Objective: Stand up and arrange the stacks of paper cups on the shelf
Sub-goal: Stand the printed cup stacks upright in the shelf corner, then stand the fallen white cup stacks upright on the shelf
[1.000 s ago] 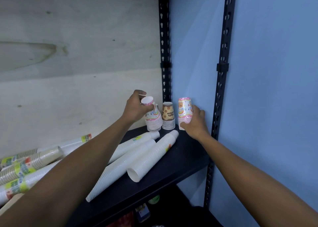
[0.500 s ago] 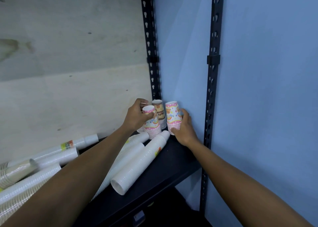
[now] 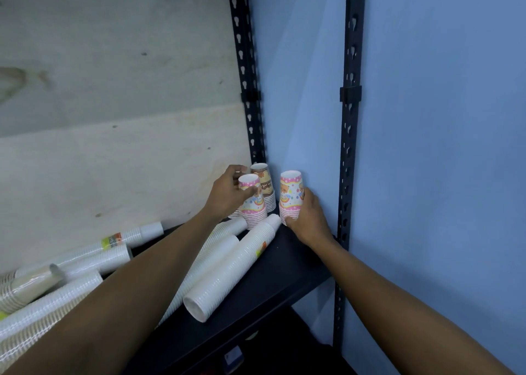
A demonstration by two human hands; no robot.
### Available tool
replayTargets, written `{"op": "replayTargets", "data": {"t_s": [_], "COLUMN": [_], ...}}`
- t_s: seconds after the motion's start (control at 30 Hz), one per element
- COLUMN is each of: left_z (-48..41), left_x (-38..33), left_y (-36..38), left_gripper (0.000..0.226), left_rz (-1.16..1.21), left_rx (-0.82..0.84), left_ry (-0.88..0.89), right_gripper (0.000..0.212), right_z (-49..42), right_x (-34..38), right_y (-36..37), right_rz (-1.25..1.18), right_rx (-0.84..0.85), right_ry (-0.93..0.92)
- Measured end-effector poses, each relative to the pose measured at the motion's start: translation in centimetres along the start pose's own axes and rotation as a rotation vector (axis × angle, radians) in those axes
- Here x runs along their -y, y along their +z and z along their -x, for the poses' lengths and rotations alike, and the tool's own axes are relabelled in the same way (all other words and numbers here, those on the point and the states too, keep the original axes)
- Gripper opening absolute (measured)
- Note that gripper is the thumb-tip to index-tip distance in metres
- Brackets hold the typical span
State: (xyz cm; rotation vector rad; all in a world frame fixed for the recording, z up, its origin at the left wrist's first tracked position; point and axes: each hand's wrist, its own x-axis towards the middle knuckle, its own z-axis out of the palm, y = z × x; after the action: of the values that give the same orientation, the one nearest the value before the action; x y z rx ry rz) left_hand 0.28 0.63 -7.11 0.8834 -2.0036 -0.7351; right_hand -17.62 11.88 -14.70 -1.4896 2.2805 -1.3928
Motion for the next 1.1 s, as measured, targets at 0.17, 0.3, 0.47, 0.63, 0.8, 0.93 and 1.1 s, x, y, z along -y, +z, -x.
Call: {"op": "replayTargets", "data": {"t_s": [0.17, 0.3, 0.47, 0.63, 0.8, 0.93, 1.1], "left_z": [1.3, 2.5, 4.4, 6.8, 8.7, 9.9, 10.3], "left_x": [-0.1, 0.3, 0.3, 0.6, 1.2, 1.3, 1.8], "left_y": [-0.7, -2.8, -5.9, -9.1, -11.1, -11.4, -11.8], "left_gripper": [0.078, 0.062, 0.043, 0.043, 0.045, 0.047, 0.055], "left_rz": [-0.015, -0.115, -0.362, -0.551, -0.671, -0.735, -0.737], "left_rx": [-0.031, -0.013, 0.193, 0.310, 0.389, 0.454, 0.472], "left_ry": [0.019, -0.037, -0.166, -0.229, -0.267, -0.243, -0.242], "right_gripper": [0.079, 0.072, 0.058, 0.056, 0.071, 0.070, 0.099], "right_z": [0.4, 1.6, 2.5, 4.7, 7.0, 8.4, 9.1], "right_x": [0.5, 1.5, 3.0, 5.5, 8.1, 9.6, 10.6], "right_y": [-0.4, -1.2, -2.6, -3.1, -2.5, -1.6, -0.7], "right_rz": [-0.018, -0.065, -0.075, 0.018, -0.057, -0.255, -0.371], "right_rx": [-0.002, -0.052, -0.053, 0.141, 0.346, 0.404, 0.409], "right_ry": [0.025, 0.047, 0.120, 0.120, 0.227, 0.357, 0.404]}}
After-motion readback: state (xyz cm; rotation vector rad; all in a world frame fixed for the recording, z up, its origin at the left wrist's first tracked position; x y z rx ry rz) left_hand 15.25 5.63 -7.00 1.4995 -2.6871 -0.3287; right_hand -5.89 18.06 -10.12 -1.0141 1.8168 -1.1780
